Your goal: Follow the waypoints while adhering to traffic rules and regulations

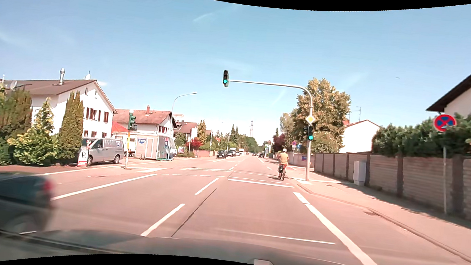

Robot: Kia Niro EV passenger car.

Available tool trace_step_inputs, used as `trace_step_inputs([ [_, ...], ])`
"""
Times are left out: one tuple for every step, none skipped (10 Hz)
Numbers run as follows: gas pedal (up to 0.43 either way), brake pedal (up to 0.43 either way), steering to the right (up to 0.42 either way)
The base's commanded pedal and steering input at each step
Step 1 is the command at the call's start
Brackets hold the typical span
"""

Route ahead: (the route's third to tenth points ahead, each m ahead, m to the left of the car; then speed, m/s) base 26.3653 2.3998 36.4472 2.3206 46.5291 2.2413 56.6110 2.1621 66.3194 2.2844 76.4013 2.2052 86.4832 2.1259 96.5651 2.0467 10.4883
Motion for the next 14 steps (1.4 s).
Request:
trace_step_inputs([
  [0.0,0.0,-0.003],
  [0.0,0.0,-0.003],
  [0.0,0.0,-0.003],
  [0.0,0.0,-0.003],
  [0.0,0.0,-0.005],
  [0.0,0.0,-0.007],
  [0.0,0.0,-0.01],
  [0.039,0.0,-0.011],
  [0.039,0.0,-0.011],
  [0.039,0.0,-0.011],
  [0.059,0.0,-0.012],
  [0.079,0.0,-0.012],
  [0.079,0.0,-0.012],
  [0.087,0.0,-0.013],
])
